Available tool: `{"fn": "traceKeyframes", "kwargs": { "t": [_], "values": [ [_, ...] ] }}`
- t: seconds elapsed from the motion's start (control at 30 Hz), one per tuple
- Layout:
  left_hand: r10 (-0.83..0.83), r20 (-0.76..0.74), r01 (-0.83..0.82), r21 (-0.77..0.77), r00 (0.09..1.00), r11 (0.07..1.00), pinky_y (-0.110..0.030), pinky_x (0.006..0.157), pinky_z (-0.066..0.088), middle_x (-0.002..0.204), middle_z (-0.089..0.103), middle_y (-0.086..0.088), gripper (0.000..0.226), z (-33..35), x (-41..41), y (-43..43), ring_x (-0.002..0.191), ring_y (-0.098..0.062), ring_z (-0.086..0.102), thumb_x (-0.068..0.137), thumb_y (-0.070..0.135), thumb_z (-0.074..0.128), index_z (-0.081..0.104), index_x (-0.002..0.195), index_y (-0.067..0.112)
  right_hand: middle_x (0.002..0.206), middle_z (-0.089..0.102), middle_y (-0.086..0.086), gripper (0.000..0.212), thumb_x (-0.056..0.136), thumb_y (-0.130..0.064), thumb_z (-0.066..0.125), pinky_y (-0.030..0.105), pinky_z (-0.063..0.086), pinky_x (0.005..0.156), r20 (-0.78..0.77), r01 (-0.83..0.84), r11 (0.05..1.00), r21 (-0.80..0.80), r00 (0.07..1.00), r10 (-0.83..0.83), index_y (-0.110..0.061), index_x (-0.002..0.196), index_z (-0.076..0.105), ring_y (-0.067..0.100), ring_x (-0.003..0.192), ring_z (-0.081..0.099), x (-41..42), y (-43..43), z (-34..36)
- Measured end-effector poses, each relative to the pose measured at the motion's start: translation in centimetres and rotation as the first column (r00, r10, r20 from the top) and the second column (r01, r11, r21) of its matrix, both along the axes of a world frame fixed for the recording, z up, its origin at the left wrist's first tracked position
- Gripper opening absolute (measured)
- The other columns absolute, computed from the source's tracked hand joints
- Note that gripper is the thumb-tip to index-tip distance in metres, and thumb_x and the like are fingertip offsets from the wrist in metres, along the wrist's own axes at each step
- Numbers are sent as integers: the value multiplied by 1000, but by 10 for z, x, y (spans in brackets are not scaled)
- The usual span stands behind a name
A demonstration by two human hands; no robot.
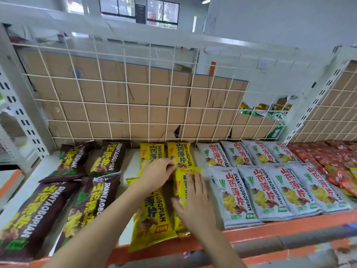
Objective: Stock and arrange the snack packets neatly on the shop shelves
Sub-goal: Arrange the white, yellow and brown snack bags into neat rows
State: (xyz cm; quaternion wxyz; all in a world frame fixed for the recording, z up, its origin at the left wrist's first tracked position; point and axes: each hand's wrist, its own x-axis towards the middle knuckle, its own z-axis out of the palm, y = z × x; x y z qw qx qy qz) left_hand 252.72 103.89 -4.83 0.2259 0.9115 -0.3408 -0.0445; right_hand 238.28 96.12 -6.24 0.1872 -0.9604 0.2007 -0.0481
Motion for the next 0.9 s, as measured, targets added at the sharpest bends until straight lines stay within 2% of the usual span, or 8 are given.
{"fn": "traceKeyframes", "kwargs": {
  "t": [0.1,0.23,0.37,0.47,0.67,0.77,0.83,0.9],
  "values": [
    [27,-74,-31,-59,997,998,-30,72,42,102,65,-3,20,4,-2,-5,88,-21,57,96,30,49,60,105,15,155,-19,0,90,87,-61,40,34,24,111,-19,63,997,47,998,-62,-22,146,-17,21,145,1,-9,3,-1],
    [40,-140,-57,-114,989,992,-26,65,36,92,61,-1,15,6,1,-8,79,-17,51,94,21,53,62,101,10,157,-13,2,99,83,-64,45,35,30,108,-48,121,992,45,992,-119,-21,145,-20,23,143,12,-16,8,1],
    [106,-150,-123,-109,983,986,-27,68,40,93,61,-3,9,3,9,-6,83,-19,53,92,18,56,62,91,11,157,0,5,103,80,-65,47,35,24,111,-84,165,986,32,983,-162,-20,146,-19,23,142,15,-22,15,-2],
    [136,-163,-154,-102,977,983,-31,71,44,91,61,-2,9,-2,13,-6,80,-18,53,92,19,57,60,85,14,155,8,4,104,78,-65,48,34,25,110,-67,180,984,-10,981,-180,-20,146,-17,22,141,19,-25,18,-4],
    [120,-88,-132,-133,989,982,-30,73,46,95,63,2,8,-3,9,-7,89,-18,57,92,23,56,62,90,18,154,13,4,105,77,-66,48,33,23,110,-49,230,973,-5,972,-230,-18,147,-14,21,140,20,-29,20,-1],
    [73,-66,-87,-236,995,968,-33,78,49,94,65,2,9,0,7,3,91,-20,60,93,16,53,62,92,18,154,13,4,105,73,-75,34,33,23,110,-43,231,973,-17,972,-232,-17,147,-15,21,140,20,-31,21,-4],
    [82,-22,-85,-276,996,957,-34,79,49,97,66,-1,13,3,6,17,92,-22,60,93,14,52,64,98,14,156,7,1,110,61,-85,8,36,19,112,-13,228,973,-23,974,-228,-20,147,-15,19,142,16,-33,20,-4],
    [103,68,-85,-219,992,972,-36,80,48,102,66,-1,14,3,10,37,95,-23,60,93,16,52,65,98,17,157,0,-3,117,49,-88,-15,37,14,114,37,194,981,-17,980,-193,-25,147,-9,17,143,8,-35,18,-3]
  ]
}}
